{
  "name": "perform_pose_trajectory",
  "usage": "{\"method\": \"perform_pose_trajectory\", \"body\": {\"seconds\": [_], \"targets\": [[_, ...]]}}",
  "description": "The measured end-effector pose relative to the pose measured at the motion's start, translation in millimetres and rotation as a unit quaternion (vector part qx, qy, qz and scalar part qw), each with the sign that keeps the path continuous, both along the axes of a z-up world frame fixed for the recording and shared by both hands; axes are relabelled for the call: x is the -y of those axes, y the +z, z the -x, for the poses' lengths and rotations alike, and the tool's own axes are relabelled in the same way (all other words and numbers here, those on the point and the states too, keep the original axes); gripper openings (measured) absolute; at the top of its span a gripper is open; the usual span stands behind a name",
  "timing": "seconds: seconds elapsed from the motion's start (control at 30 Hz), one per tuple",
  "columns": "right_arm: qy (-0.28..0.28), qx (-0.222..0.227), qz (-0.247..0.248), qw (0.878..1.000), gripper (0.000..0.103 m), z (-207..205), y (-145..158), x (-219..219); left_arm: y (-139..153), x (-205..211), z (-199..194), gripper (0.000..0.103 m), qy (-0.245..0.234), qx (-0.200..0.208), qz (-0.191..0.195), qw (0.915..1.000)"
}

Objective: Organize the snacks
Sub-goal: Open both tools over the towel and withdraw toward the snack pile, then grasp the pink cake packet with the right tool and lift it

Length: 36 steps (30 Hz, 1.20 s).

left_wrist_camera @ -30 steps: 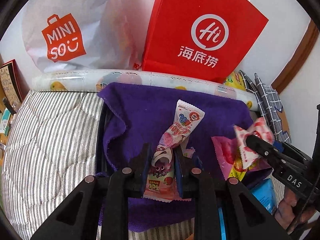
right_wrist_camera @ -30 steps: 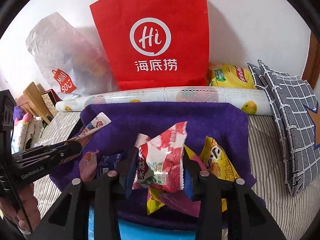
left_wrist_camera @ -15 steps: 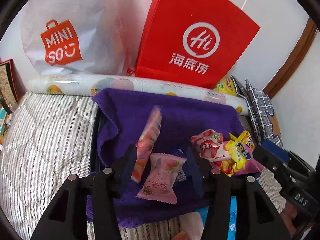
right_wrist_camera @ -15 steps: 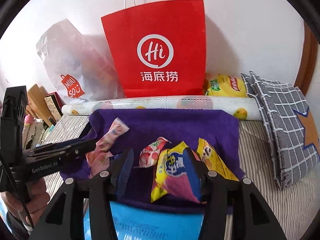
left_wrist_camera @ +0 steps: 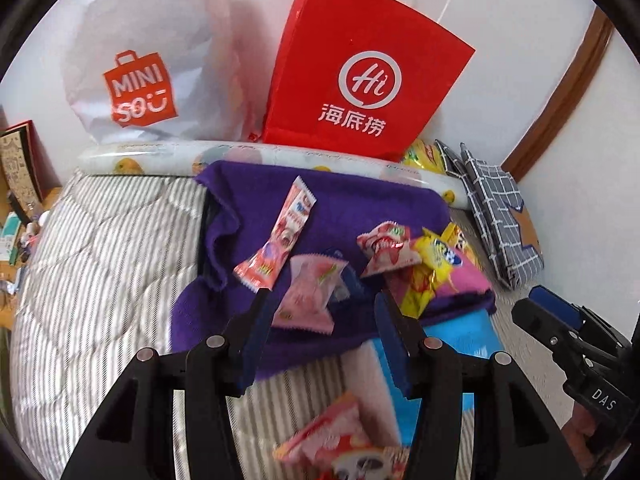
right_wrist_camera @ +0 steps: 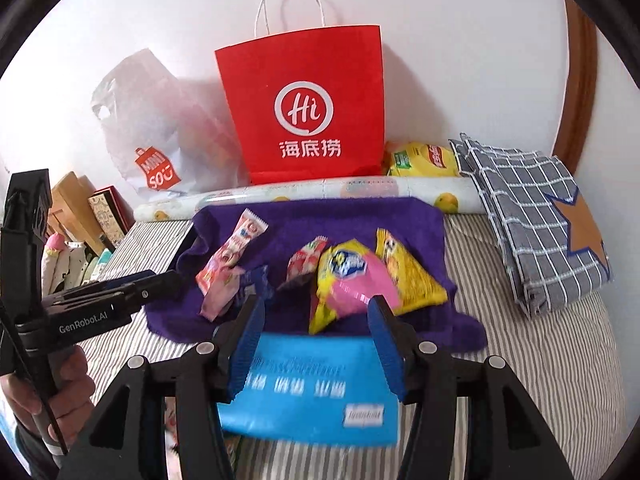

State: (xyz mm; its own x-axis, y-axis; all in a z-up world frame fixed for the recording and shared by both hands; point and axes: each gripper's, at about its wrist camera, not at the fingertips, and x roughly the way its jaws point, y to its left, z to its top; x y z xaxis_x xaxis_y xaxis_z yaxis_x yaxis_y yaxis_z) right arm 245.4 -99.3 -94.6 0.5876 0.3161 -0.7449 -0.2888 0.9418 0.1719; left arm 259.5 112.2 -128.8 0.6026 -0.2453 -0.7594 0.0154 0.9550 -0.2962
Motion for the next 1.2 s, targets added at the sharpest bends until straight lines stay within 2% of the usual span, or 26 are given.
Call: {"method": "perform_pose_trajectory", "body": {"seconds": [0.13, 0.4, 0.9, 1.07, 1.2], "targets": [[0.003, -0.004, 0.011, 1.000, 0.055, 23, -3, -5, 3, -10, 22, 0.052, 0.011, -0.001, -0.007, 0.9999], [0.020, -0.020, -0.004, 1.000, 0.058, 64, -10, -16, 1, -28, 58, 0.052, 0.032, -0.010, -0.018, 0.9993], [0.082, -0.047, 0.003, 0.996, 0.058, 132, -51, -68, -11, -36, 107, 0.052, 0.043, -0.021, -0.016, 0.9987], [0.086, -0.045, 0.018, 0.995, 0.055, 140, -62, -81, -16, -37, 117, 0.052, 0.039, -0.025, -0.021, 0.9987], [0.077, -0.028, 0.053, 0.995, 0.055, 141, -73, -92, -19, -39, 123, 0.052, 0.039, -0.027, -0.020, 0.9987]]}}
